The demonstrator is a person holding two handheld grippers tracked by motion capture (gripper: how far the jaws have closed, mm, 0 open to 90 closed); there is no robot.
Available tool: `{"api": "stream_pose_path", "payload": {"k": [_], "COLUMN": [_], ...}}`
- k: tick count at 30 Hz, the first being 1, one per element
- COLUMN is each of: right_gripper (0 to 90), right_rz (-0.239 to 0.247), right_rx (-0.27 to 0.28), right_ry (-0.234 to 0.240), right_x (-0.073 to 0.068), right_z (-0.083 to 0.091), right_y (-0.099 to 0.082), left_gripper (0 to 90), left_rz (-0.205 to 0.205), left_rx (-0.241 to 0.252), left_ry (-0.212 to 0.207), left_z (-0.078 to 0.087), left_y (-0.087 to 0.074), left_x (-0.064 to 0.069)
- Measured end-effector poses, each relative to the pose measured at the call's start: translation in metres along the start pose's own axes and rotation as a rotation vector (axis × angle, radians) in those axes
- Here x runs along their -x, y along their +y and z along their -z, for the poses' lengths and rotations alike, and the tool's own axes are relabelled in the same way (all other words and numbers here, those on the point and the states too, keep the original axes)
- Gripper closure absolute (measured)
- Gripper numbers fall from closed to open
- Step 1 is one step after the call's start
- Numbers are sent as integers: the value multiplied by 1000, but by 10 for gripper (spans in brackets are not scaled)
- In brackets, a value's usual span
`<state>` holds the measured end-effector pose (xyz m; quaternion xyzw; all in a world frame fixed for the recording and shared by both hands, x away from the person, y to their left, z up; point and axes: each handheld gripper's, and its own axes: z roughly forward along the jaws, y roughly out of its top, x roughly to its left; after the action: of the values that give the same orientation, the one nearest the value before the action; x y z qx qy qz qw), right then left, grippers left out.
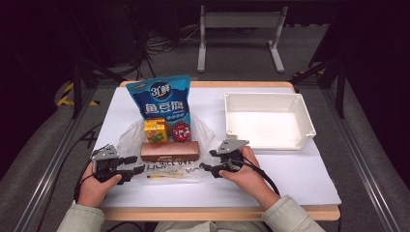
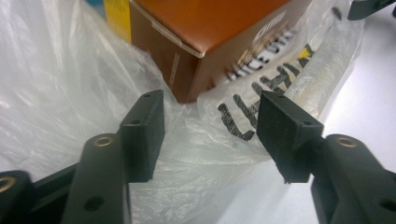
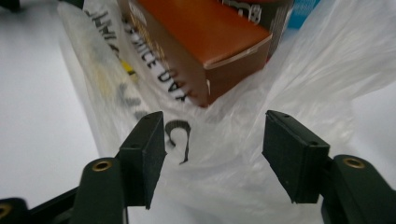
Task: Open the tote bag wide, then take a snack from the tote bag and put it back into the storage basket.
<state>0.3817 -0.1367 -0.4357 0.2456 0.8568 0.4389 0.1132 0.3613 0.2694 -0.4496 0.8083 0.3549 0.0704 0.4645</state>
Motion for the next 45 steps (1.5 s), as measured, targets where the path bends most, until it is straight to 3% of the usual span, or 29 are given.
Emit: {"api": "stream_pose_path", "payload": {"k": [3,4,6,9,15,22,27,35,45], "right_gripper": [354,354,321,318,318,315,305,307,308], "right_rz": [-14,-14,-41,-62,-40,-24,-10,20,58], "right_rx": [69,69,144,208,240,256,248,186,131], "right_ry": [15,15,50,78,54,52,90,146,200], "right_x": [1,1,2,2,4,6,8,15,11], "right_z": [6,6,12,16,21,21,16,3,-20], "right_y": [7,7,15,22,35,50,63,85,104], "left_gripper": [365,354,348,336,321,282,258,238,207], "left_rz": [-14,-14,-22,-30,-35,-28,-37,-40,-30], "left_rx": [46,46,86,119,193,238,234,232,236], "left_ry": [14,14,7,11,27,67,110,137,175], "left_z": [6,6,10,15,23,30,31,35,43], "left_y": [0,0,1,3,8,12,12,10,3], "left_x": [2,2,2,5,9,11,11,12,13]}}
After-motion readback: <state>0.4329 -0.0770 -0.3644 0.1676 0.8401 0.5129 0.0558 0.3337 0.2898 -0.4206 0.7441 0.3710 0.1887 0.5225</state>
